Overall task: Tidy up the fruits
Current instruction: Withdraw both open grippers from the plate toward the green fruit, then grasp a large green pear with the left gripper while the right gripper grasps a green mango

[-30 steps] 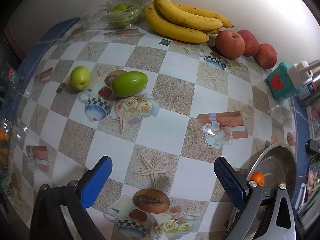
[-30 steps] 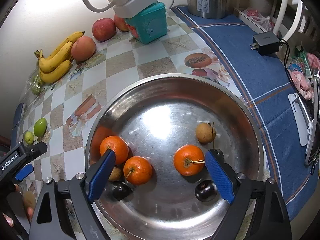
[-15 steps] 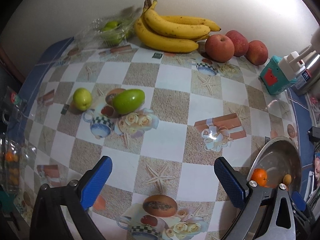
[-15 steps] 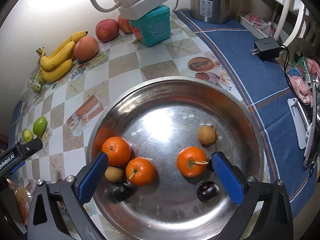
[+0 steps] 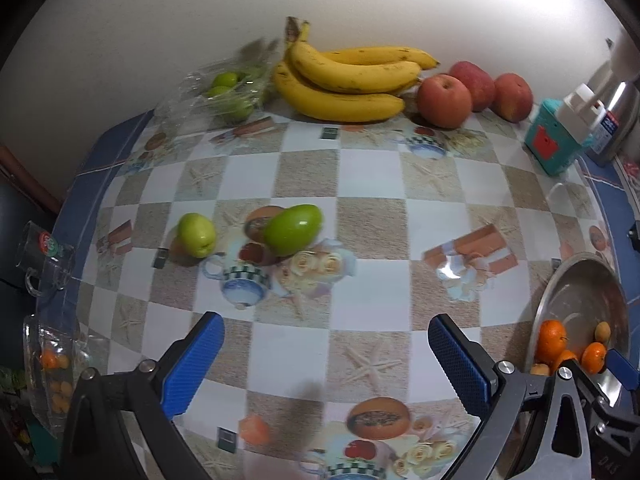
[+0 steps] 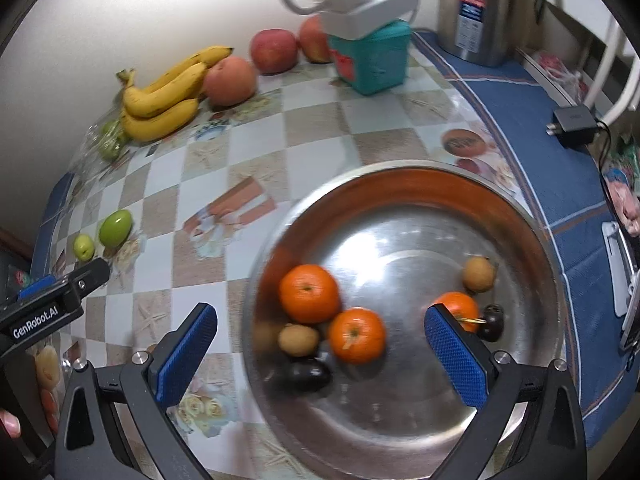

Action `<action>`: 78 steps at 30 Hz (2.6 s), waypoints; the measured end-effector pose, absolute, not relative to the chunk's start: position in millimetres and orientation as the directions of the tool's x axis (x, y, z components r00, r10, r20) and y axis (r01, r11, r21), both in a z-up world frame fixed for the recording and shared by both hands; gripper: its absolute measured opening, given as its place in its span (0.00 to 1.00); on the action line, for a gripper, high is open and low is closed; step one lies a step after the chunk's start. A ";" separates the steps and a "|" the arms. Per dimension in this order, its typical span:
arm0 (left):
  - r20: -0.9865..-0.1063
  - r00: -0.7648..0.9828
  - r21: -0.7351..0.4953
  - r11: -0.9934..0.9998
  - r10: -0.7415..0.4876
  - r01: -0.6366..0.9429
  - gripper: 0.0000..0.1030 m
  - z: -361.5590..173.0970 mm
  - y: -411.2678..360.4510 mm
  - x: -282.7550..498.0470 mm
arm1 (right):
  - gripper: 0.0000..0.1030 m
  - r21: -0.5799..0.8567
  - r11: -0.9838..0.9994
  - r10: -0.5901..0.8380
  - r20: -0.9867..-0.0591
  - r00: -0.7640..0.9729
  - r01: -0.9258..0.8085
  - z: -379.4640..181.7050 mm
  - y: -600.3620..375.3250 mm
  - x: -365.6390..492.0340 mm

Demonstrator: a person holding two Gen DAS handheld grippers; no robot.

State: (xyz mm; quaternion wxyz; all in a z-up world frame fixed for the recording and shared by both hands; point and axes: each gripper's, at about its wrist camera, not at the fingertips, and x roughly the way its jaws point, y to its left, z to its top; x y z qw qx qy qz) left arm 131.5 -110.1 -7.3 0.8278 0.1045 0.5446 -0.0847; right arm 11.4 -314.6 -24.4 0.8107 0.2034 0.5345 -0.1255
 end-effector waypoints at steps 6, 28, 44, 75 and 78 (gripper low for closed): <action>-0.913 0.407 0.104 0.976 0.016 0.194 1.00 -4.7 -75.6 141.0 | 1.00 0.172 0.911 0.010 -0.918 0.397 0.374 -19.7 -289.4 22.2; -0.909 0.415 -0.067 0.996 -0.034 -0.065 0.99 -14.1 43.9 180.7 | 1.00 0.238 0.938 0.100 -0.881 0.461 0.251 -14.8 -205.5 69.4; -0.904 0.413 -0.104 0.994 -0.112 0.042 0.94 -38.5 27.6 212.4 | 0.98 0.229 0.969 0.167 -0.880 0.444 0.090 -39.8 -157.1 148.6; -0.917 0.352 -0.206 0.978 -0.187 -0.019 0.44 -75.5 24.6 244.4 | 0.56 0.187 0.981 0.193 -0.883 0.428 -0.057 -74.0 -116.1 215.6; -0.918 0.345 -0.218 0.975 -0.195 -0.030 0.44 -73.7 25.1 239.4 | 0.56 0.193 0.981 0.190 -0.883 0.428 -0.036 -69.4 -122.8 204.2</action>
